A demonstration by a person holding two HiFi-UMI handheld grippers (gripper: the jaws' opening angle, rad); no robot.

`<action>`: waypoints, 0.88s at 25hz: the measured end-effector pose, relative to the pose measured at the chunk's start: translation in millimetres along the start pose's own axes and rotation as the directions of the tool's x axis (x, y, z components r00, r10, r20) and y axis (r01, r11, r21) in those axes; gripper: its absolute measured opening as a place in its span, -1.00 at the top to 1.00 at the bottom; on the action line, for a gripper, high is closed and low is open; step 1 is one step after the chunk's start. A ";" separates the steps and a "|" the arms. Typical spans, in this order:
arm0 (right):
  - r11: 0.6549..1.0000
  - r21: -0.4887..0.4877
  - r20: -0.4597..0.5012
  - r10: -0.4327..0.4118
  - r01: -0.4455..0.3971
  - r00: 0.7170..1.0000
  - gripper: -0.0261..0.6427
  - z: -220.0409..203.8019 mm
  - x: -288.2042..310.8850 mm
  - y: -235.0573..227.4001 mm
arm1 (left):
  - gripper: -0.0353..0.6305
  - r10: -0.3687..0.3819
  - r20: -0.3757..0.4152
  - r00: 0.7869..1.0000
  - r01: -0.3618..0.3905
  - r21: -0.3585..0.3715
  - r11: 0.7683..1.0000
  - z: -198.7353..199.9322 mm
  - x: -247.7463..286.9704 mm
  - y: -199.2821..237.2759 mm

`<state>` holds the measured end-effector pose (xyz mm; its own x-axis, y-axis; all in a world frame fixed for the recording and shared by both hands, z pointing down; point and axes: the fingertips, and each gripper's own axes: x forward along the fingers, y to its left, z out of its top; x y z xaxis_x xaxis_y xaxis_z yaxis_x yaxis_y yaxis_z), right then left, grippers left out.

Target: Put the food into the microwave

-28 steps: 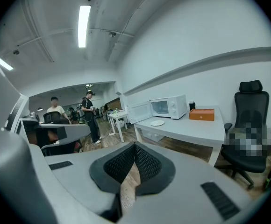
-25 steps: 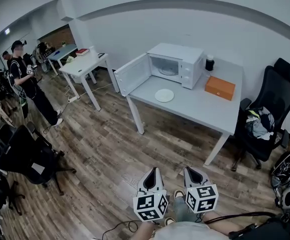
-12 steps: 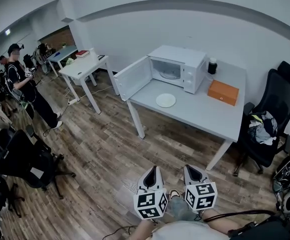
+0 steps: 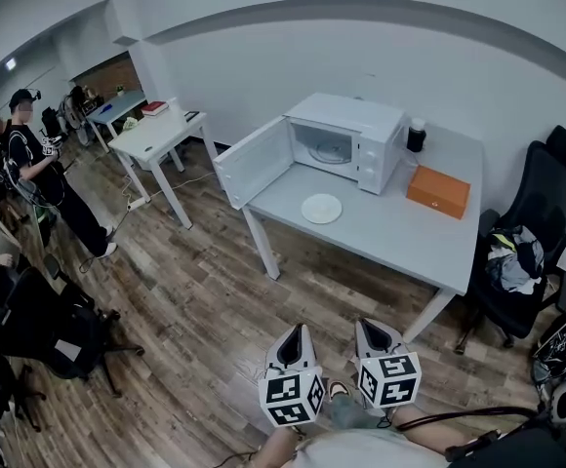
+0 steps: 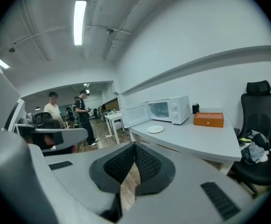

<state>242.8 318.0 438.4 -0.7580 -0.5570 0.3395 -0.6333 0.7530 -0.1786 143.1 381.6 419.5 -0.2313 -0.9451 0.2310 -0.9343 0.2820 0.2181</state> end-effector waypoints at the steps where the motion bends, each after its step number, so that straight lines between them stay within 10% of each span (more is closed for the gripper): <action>1: 1.000 0.001 0.000 -0.002 0.002 1.000 0.87 2.8 4.8 -3.0 | 0.89 0.000 0.001 1.000 0.000 -0.001 1.000 2.2 6.1 0.5; 22: 0.999 0.003 -0.018 0.052 -0.052 0.998 0.87 49.6 115.6 -46.8 | 0.89 0.060 -0.015 0.998 -0.061 -0.011 0.998 32.4 121.4 28.5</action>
<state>177.1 201.1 440.2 -0.7868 -0.5107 0.3466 -0.5936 0.7799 -0.1985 79.6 269.5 423.1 -0.2832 -0.9238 0.2577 -0.9156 0.3404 0.2139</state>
